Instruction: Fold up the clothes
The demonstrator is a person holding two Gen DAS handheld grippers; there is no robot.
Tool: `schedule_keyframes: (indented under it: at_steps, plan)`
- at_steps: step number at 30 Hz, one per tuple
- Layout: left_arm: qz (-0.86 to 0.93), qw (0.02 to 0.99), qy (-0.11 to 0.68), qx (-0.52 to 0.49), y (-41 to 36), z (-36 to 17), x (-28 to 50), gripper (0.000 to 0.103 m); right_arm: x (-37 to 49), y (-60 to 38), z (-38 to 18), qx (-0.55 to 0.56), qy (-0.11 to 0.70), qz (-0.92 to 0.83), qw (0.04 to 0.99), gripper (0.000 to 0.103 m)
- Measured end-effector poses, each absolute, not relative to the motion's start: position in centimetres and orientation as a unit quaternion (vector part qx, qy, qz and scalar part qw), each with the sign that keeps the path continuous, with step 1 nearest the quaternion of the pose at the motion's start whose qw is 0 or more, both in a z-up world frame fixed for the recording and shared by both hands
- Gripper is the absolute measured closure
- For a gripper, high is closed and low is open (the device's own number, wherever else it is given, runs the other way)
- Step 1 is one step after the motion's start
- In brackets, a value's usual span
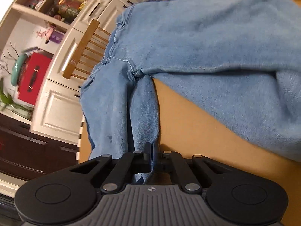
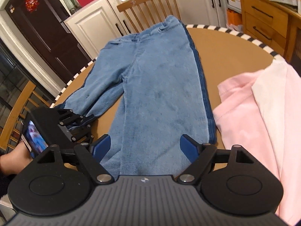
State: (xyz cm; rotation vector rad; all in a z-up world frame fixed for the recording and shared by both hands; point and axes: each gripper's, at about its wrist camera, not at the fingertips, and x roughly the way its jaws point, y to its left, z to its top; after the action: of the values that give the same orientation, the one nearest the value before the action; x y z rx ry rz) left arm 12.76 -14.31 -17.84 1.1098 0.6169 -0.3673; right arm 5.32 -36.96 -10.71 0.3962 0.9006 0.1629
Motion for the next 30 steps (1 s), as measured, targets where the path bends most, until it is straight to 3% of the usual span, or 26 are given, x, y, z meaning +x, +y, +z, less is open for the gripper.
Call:
schedule_keyframes:
  at_steps: [7, 11, 15, 24, 25, 27, 28, 29, 30]
  plan:
    - [-0.167, 0.848, 0.244, 0.440, -10.3, -9.7, 12.0, 0.102, 5.5, -34.1, -9.2, 0.091, 0.361, 0.124, 0.920, 0.021]
    - [-0.176, 0.864, 0.247, 0.402, -7.8, -6.6, 11.1, 0.102, 6.3, -26.7, -10.1, -0.185, 0.275, 0.188, 0.925, 0.024]
    - [-0.194, 0.871, 0.256, 0.372, -5.7, -4.8, 9.2, 0.102, 8.2, -20.9, -12.7, -0.340, 0.239, 0.222, 0.882, 0.027]
    - [-0.273, 0.857, 0.274, 0.341, 1.1, -3.7, 2.4, 0.101, 7.4, -21.6, -11.0, -0.222, 0.281, 0.360, 0.861, 0.027]
    - [-0.275, 0.856, 0.279, 0.338, 1.5, -3.8, 1.8, 0.101, 7.3, -21.4, -11.0, -0.202, 0.303, 0.376, 0.852, 0.032]
    - [-0.273, 0.858, 0.287, 0.327, 2.3, -3.8, 1.3, 0.101, 7.0, -21.1, -10.9, -0.163, 0.346, 0.407, 0.830, 0.054]
    - [-0.271, 0.859, 0.291, 0.322, 2.6, -3.8, 1.0, 0.100, 6.9, -20.9, -10.9, -0.142, 0.367, 0.421, 0.817, 0.076]
    - [-0.269, 0.860, 0.293, 0.319, 3.0, -3.7, 0.8, 0.099, 6.7, -20.8, -11.1, -0.121, 0.386, 0.430, 0.807, 0.088]
    - [-0.266, 0.863, 0.295, 0.313, 3.3, -3.6, 0.6, 0.099, 6.5, -20.8, -11.5, -0.095, 0.398, 0.426, 0.807, 0.088]
